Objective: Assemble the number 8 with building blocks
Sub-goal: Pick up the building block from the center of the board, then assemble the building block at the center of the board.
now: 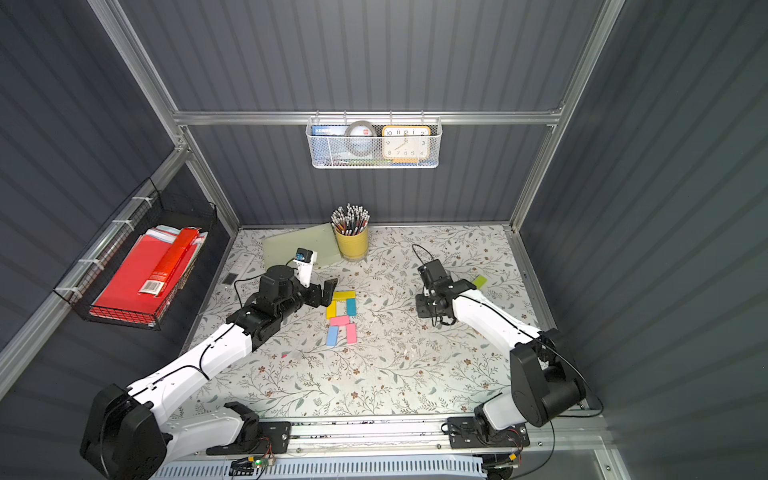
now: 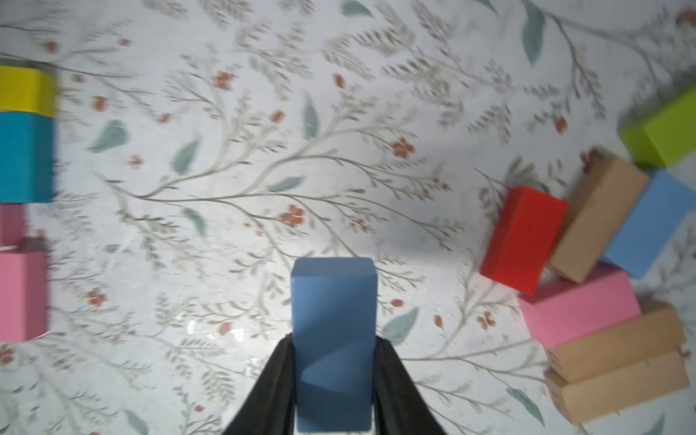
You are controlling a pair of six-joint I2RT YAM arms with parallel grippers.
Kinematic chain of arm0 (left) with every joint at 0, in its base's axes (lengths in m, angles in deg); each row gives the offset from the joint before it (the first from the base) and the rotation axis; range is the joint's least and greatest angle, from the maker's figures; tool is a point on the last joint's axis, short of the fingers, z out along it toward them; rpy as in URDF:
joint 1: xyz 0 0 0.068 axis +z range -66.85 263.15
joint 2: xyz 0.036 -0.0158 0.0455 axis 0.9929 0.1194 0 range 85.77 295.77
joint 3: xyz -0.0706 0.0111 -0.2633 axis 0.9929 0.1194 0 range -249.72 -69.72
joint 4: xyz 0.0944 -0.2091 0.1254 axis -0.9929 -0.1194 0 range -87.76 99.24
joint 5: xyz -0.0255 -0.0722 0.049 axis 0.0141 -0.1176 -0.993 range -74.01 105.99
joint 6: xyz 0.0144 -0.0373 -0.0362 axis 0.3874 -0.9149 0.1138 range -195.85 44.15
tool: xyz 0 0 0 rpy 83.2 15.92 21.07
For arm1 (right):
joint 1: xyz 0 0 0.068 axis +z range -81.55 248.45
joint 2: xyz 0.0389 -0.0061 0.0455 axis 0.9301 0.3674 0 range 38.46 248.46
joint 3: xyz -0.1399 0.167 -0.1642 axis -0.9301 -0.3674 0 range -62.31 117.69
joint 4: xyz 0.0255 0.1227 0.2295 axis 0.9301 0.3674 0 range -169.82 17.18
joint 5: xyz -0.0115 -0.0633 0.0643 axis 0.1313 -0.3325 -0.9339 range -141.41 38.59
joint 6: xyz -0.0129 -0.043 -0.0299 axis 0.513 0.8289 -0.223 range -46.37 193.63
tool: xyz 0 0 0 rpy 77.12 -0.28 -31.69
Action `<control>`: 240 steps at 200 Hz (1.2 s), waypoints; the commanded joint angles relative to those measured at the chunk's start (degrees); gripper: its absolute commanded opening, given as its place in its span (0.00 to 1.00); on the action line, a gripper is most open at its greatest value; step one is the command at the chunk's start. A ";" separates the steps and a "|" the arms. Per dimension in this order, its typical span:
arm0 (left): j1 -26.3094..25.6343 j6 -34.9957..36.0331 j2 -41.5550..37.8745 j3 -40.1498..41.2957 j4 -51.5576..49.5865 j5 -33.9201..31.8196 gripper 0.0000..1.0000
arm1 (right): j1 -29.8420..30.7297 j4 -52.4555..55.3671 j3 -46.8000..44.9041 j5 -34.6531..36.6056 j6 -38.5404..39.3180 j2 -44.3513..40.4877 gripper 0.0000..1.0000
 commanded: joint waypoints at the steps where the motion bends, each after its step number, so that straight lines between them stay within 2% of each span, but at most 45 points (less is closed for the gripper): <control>1: 2.37 -2.74 0.80 -2.01 -1.65 0.56 0.99 | 5.24 1.32 2.47 -1.93 6.46 0.19 0.26; 27: 4.27 -3.29 1.43 -2.62 -2.13 0.80 0.99 | 9.71 -0.63 4.62 -6.67 12.53 1.08 0.18; 44: 4.46 -3.29 1.18 -2.46 -1.73 2.16 1.00 | 12.25 -2.20 5.42 -10.18 16.34 1.53 0.18; 89: 4.55 -1.80 0.03 -2.11 -1.86 5.59 0.99 | 22.16 -4.32 5.57 -10.01 29.13 3.18 0.20; 117: 4.64 -1.06 -0.03 -2.68 -3.35 5.24 0.99 | 26.42 -3.85 6.68 -11.14 34.51 6.03 0.15; 190: 5.17 -1.97 -0.71 -1.38 -3.12 -0.64 0.99 | 33.94 -0.22 12.75 -7.18 43.03 16.97 0.15; 240: 5.52 -2.91 -2.52 0.07 -2.77 -5.84 0.99 | 35.68 -3.16 13.72 -5.68 45.72 20.99 0.19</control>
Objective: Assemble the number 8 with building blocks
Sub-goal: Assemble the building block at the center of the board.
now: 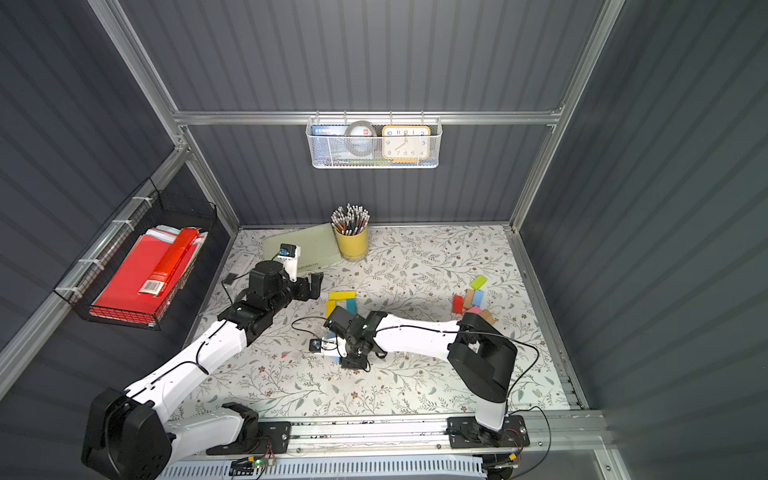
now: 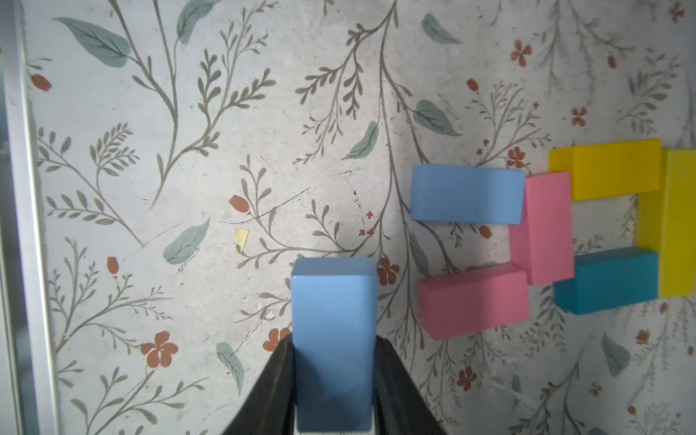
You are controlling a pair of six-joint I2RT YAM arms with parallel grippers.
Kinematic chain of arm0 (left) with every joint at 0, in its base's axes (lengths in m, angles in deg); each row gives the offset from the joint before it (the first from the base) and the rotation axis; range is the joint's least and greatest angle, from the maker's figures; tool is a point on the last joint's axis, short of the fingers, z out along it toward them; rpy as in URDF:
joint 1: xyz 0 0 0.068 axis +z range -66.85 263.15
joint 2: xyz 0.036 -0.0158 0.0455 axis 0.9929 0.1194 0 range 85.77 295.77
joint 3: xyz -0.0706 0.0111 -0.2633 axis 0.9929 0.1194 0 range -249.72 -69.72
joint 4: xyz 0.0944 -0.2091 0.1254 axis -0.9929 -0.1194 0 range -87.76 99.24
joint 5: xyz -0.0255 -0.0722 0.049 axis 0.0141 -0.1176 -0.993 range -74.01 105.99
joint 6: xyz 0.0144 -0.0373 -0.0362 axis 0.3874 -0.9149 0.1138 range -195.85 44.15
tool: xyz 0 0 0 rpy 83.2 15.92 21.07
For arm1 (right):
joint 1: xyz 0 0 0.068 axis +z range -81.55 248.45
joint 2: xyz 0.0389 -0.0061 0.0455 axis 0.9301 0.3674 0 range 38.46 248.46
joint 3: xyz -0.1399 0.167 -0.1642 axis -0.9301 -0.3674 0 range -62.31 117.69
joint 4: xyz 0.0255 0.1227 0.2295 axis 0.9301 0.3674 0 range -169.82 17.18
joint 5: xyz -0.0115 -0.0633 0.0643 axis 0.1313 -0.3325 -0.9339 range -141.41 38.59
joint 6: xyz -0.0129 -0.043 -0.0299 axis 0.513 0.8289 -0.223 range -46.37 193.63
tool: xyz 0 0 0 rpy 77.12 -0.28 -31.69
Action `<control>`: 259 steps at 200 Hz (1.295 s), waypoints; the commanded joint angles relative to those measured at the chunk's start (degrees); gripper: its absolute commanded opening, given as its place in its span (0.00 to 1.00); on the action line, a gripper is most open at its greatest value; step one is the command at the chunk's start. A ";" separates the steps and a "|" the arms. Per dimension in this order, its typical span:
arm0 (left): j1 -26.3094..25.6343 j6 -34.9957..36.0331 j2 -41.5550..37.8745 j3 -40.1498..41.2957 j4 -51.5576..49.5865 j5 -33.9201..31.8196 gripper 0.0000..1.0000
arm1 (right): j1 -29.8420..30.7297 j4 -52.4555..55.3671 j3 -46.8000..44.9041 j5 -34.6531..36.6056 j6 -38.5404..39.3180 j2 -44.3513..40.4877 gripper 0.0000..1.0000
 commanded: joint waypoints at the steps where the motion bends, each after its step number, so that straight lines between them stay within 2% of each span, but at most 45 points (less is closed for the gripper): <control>1: 0.56 -0.68 -1.97 0.93 -0.28 -3.89 0.99 | 0.50 -0.56 1.65 1.54 2.59 1.52 0.20; 116: 0.88 -1.26 -2.72 1.56 -0.05 -5.21 0.99 | 1.08 -5.02 3.63 7.40 4.78 8.68 0.27; 164: 0.90 -1.35 -2.85 1.72 0.16 -4.86 0.99 | 0.97 -6.27 3.60 9.18 5.10 9.96 0.41; 191: 0.91 -1.37 -2.75 1.70 0.10 -4.70 0.99 | 0.95 -6.78 3.48 9.94 5.83 10.26 0.45; 259: 0.91 -1.32 -2.77 1.68 0.08 -4.67 1.00 | 0.95 -7.83 3.55 11.64 7.94 10.08 0.46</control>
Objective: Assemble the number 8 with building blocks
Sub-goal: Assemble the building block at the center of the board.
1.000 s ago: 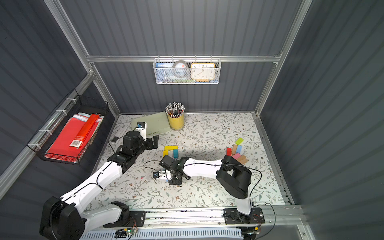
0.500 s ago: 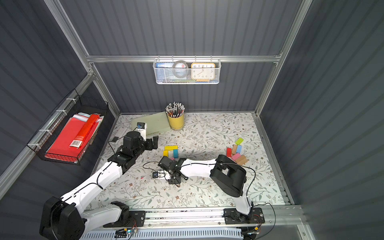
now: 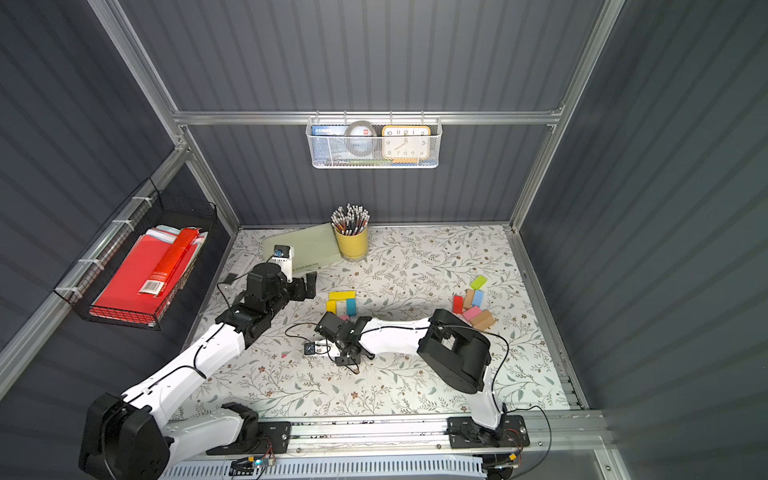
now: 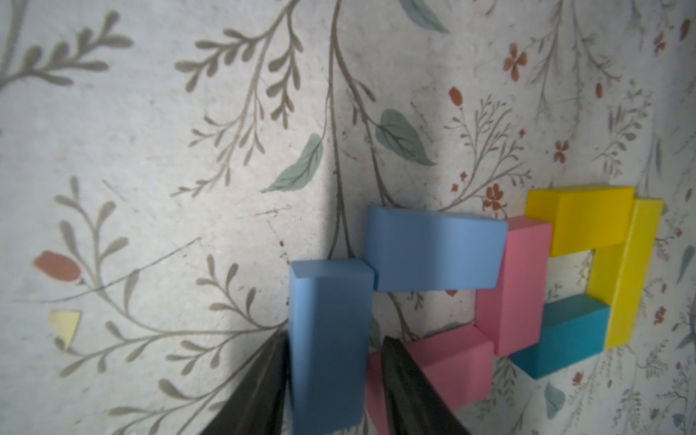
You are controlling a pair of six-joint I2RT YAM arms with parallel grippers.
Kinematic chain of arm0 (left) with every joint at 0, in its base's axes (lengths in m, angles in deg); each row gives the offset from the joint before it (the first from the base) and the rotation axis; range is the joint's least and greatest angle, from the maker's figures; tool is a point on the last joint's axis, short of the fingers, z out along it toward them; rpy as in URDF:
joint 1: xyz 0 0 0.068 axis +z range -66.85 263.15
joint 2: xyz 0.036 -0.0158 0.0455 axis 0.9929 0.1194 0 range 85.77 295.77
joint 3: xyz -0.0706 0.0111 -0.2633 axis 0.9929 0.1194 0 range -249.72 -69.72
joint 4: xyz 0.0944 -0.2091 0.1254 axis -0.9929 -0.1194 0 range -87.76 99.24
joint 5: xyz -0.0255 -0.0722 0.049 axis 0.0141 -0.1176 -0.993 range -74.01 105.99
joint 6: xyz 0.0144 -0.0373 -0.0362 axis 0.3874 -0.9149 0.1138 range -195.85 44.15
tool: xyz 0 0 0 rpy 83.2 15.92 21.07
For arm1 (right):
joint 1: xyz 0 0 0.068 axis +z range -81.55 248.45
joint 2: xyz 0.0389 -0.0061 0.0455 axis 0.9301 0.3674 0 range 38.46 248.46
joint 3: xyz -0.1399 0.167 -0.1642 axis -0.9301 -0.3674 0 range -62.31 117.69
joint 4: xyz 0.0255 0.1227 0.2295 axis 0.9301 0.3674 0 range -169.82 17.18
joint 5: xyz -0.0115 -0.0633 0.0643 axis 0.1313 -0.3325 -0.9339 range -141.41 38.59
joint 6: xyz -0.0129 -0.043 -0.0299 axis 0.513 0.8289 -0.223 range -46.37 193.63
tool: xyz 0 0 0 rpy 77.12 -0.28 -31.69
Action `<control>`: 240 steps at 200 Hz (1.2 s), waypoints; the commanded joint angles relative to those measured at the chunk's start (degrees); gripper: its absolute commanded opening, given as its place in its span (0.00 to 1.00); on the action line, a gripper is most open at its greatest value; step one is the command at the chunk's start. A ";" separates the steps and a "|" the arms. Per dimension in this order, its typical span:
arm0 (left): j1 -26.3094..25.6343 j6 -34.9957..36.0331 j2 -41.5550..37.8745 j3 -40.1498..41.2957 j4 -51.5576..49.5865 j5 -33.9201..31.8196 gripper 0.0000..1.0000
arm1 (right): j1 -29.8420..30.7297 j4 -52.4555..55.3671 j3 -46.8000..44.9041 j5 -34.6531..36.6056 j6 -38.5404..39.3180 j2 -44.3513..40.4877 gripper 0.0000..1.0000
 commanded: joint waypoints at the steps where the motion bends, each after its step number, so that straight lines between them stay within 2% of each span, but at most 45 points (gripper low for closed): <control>1: 0.54 -0.70 -1.70 0.54 0.12 -0.17 1.00 | 0.18 -0.02 0.69 1.10 1.43 0.97 0.46; 93: 0.54 -0.63 -1.62 0.64 -0.02 -0.14 1.00 | 0.05 -0.99 0.42 1.78 2.46 0.18 0.49; 123: 0.54 -0.75 -1.74 0.78 0.01 -0.25 0.99 | 0.11 -3.08 -0.27 -0.47 0.48 -3.77 0.57; 150: 0.54 -0.80 -1.74 0.79 -0.01 -0.27 1.00 | -0.17 -6.17 -1.29 -3.37 -5.10 -9.89 0.64; 173: 0.54 -0.97 -1.74 0.63 0.00 -0.84 0.99 | -1.28 -8.63 -2.39 -9.62 -17.02 -14.45 0.69; 204: 1.22 -2.27 -2.16 0.66 -0.31 -2.81 1.00 | -3.33 -18.37 -7.36 -21.43 -42.93 -18.77 0.80; 223: 2.28 -3.32 -2.27 0.59 -0.45 -3.75 0.99 | -3.71 -25.06 -9.06 -25.42 -59.89 -17.60 0.88; 240: 3.56 -4.25 -2.38 0.49 -0.85 -4.82 1.00 | -3.84 -20.80 -5.57 -28.63 -67.81 -13.72 0.95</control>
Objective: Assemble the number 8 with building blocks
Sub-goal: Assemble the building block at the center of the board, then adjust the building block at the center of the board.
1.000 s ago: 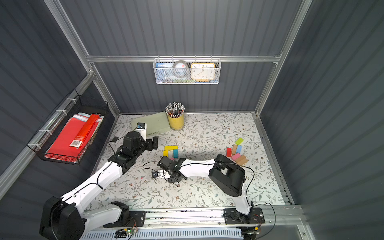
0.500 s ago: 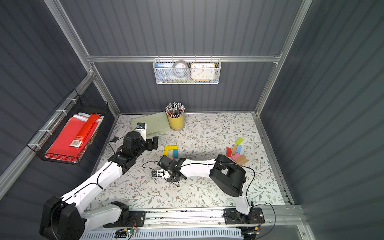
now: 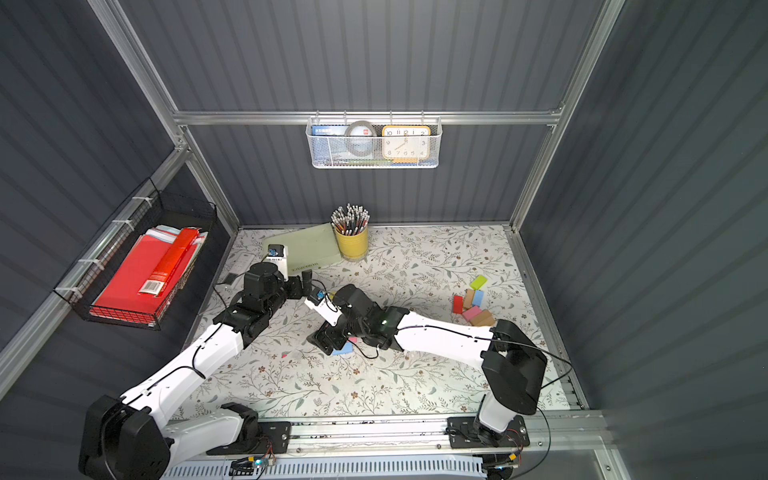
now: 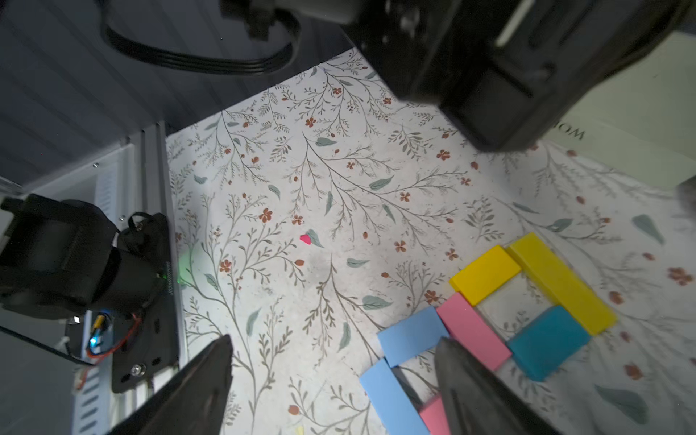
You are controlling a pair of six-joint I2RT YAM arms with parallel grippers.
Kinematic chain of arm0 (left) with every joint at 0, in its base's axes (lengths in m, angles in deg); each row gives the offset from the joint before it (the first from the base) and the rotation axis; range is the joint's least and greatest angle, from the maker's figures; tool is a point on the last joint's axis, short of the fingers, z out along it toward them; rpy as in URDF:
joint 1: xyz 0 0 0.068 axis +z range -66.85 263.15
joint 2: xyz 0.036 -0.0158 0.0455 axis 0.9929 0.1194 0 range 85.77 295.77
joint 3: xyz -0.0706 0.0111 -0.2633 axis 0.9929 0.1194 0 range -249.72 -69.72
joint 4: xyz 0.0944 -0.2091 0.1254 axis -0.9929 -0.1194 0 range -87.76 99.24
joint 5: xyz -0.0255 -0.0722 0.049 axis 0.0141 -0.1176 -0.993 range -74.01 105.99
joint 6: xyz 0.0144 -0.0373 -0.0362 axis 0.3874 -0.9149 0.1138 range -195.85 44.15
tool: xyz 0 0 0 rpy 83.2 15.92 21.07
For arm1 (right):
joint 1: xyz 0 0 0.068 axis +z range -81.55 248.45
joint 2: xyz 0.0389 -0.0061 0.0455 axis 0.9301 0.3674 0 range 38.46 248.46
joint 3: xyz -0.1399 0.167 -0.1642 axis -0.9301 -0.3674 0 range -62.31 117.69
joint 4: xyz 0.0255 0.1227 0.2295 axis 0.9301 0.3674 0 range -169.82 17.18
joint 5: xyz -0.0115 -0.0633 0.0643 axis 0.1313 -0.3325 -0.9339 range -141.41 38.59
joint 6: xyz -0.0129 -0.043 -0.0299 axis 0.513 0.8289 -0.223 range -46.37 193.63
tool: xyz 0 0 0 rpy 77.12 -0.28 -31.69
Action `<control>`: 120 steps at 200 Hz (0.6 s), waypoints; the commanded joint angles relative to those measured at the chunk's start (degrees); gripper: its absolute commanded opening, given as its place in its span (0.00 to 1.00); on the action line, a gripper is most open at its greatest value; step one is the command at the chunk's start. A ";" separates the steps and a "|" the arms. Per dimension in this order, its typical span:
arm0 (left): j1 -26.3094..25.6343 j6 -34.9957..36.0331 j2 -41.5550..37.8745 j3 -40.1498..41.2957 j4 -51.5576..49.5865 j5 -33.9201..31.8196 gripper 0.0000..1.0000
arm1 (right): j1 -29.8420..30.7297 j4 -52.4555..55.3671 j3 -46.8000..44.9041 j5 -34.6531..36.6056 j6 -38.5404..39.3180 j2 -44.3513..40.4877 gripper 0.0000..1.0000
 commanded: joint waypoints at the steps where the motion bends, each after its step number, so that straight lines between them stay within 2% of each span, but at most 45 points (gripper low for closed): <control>1: 1.64 -2.30 -1.87 0.47 -0.85 -2.49 1.00 | -0.01 -0.57 2.07 -8.59 -22.62 4.98 0.95; 26: 2.87 -3.33 -2.49 0.66 -1.09 -3.92 0.99 | -0.03 8.74 7.15 -6.22 -29.82 10.59 0.97; 62: 3.25 -3.56 -3.77 1.14 -0.78 -3.89 0.99 | -1.04 8.77 6.27 0.77 -35.29 10.88 0.98; 120: 3.25 -3.39 -4.03 1.23 -0.49 -3.09 0.99 | -1.59 11.33 9.42 1.66 -37.45 15.25 0.99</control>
